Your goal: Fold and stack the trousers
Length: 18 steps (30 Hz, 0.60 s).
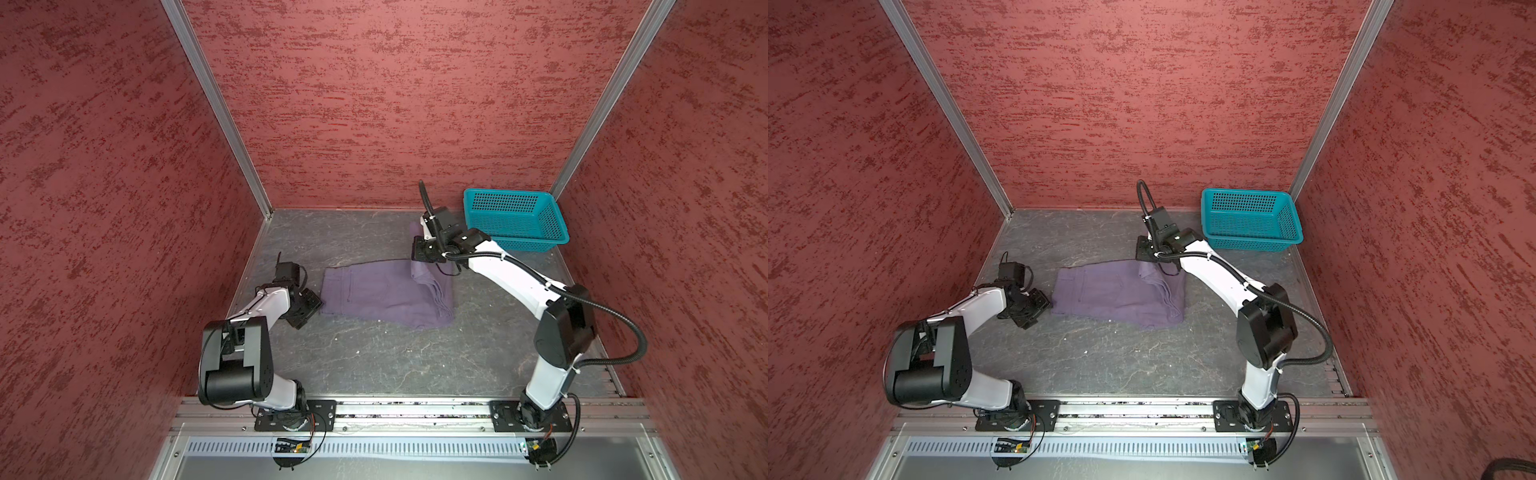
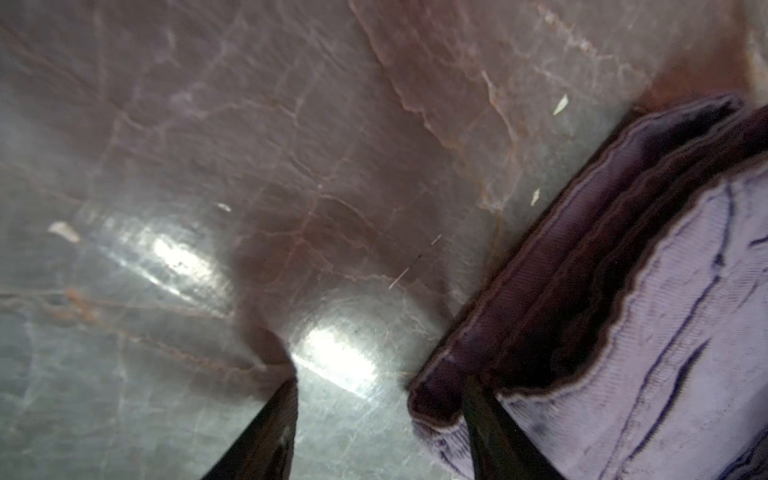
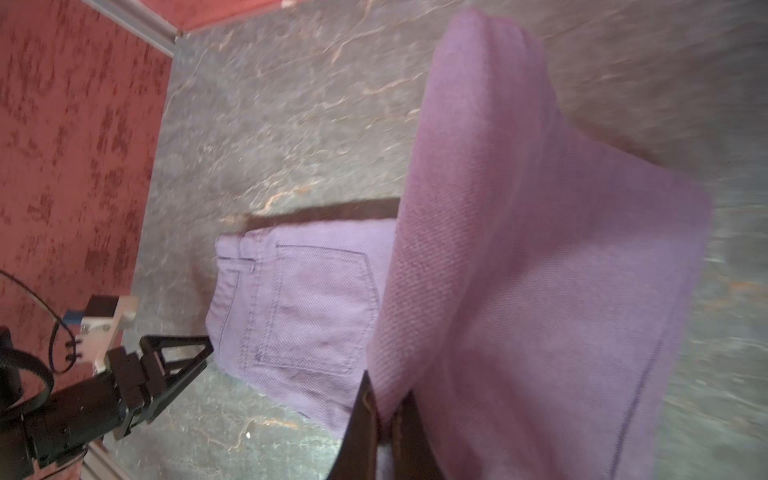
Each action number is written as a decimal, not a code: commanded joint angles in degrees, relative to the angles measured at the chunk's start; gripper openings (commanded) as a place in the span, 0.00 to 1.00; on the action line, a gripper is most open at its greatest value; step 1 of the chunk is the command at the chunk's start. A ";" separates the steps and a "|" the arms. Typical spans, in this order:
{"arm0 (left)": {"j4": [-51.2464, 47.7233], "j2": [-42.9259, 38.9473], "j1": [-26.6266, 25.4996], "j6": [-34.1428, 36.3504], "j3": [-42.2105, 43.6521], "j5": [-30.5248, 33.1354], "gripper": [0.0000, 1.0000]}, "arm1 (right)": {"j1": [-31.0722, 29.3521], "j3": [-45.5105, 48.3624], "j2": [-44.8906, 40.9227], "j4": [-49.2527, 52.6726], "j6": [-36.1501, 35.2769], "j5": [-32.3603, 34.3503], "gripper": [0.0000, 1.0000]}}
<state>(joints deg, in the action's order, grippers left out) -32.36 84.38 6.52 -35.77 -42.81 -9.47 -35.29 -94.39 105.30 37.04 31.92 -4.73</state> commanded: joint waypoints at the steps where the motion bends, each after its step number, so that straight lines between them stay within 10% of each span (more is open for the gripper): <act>1: 1.82 2.18 -0.99 -1.06 1.71 -1.35 0.63 | -2.32 -4.66 2.27 -0.70 0.90 0.08 0.00; 18: 3.27 4.75 -2.73 -1.59 1.94 -1.07 0.63 | -13.50 -17.46 18.60 -2.33 3.59 -6.04 0.00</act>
<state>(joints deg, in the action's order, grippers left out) -27.92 85.97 4.49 -36.84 -43.18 -10.46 -47.66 -108.31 123.17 36.71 34.70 -8.78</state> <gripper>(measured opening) 0.633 0.063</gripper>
